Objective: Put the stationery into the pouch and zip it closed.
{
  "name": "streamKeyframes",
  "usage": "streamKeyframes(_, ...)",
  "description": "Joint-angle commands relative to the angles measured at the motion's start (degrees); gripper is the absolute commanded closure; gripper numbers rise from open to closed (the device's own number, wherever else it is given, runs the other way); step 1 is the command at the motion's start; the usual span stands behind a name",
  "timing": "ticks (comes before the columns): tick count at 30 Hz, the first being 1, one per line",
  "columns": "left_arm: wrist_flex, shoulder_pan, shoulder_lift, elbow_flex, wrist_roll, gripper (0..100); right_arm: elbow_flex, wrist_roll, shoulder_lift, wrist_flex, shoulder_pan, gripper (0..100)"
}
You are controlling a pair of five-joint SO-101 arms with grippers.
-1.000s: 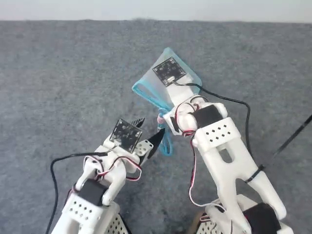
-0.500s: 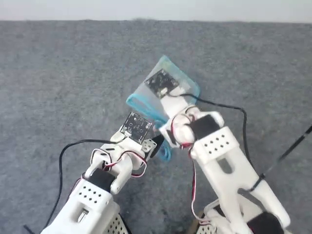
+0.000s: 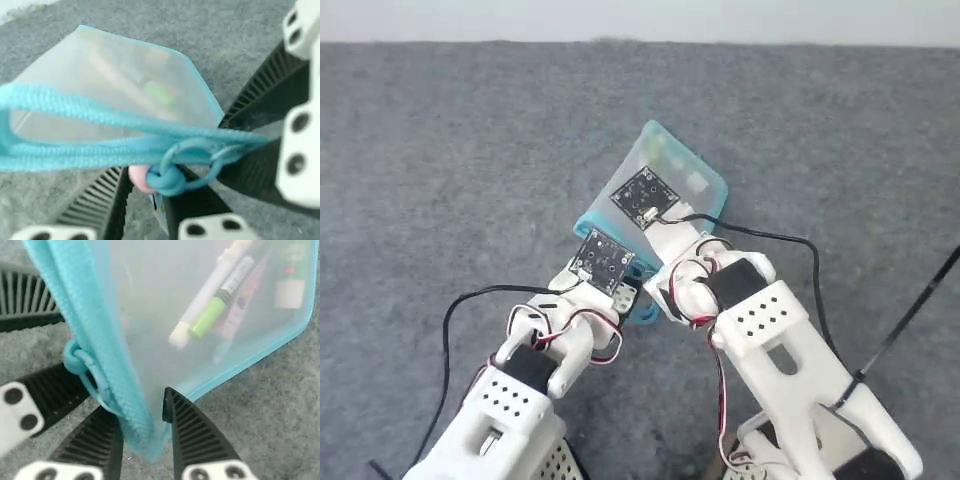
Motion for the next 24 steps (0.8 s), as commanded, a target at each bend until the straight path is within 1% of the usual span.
streamKeyframes(1, -1.67, -3.96, 0.0, -4.35, -0.79, 99, 0.18, 0.97, -1.01, -0.13, 1.63, 99.3)
streamKeyframes(4, -1.67, -7.74, 0.0, -5.32, -0.44, 99, 0.18, 1.05, -1.01, -0.31, 4.53, 99.3)
streamKeyframes(6, -1.67, -9.05, 0.0, -5.41, -0.44, 99, 0.26, 1.05, -1.01, -0.31, 5.85, 99.3)
streamKeyframes(13, -1.67, -9.41, 0.0, -5.41, -0.35, 99, 2.99, 2.9, -1.01, -3.12, 7.08, 99.3)
streamKeyframes(24, -1.67, -9.49, 0.0, -5.41, -0.35, 99, 2.9, 3.08, -1.01, -4.18, 12.26, 99.3)
